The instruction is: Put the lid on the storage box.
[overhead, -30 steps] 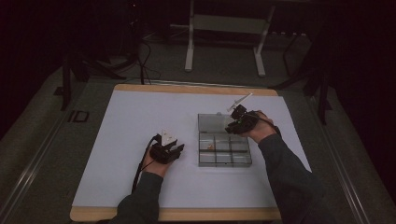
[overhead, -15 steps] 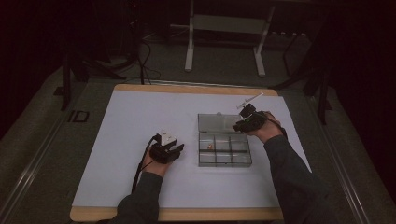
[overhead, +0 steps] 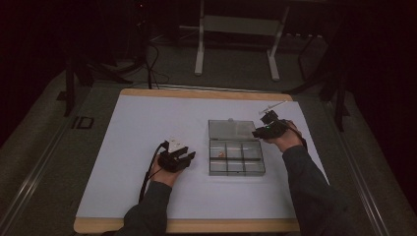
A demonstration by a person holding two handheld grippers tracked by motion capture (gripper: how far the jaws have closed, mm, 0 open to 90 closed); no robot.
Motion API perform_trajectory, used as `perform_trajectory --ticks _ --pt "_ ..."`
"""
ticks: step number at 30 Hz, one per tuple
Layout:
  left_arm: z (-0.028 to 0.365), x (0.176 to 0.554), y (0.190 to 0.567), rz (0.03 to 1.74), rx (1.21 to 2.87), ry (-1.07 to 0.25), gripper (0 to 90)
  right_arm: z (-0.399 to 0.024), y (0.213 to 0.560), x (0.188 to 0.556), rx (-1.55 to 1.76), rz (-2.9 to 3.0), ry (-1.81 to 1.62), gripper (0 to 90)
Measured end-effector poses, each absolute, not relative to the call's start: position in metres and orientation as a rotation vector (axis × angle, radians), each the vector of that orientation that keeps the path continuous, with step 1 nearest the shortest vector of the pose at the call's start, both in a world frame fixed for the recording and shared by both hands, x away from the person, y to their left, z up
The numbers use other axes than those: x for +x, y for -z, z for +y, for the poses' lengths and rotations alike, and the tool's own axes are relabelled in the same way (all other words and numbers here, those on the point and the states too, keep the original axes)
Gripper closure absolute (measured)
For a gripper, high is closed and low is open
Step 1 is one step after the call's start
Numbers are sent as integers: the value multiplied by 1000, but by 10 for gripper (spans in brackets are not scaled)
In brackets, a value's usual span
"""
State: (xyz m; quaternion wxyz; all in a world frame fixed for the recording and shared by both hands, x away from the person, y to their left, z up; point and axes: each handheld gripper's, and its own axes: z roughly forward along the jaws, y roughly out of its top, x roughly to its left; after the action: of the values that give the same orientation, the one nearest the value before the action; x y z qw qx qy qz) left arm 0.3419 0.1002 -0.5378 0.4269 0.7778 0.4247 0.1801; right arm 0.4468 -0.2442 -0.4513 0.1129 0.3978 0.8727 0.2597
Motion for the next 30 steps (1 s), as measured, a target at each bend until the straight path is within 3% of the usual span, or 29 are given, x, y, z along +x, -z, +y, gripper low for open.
perform_trajectory --ticks 30 --pt "74 328 514 942 1948 -349 613 -264 477 452 1339 2430 -844 683"
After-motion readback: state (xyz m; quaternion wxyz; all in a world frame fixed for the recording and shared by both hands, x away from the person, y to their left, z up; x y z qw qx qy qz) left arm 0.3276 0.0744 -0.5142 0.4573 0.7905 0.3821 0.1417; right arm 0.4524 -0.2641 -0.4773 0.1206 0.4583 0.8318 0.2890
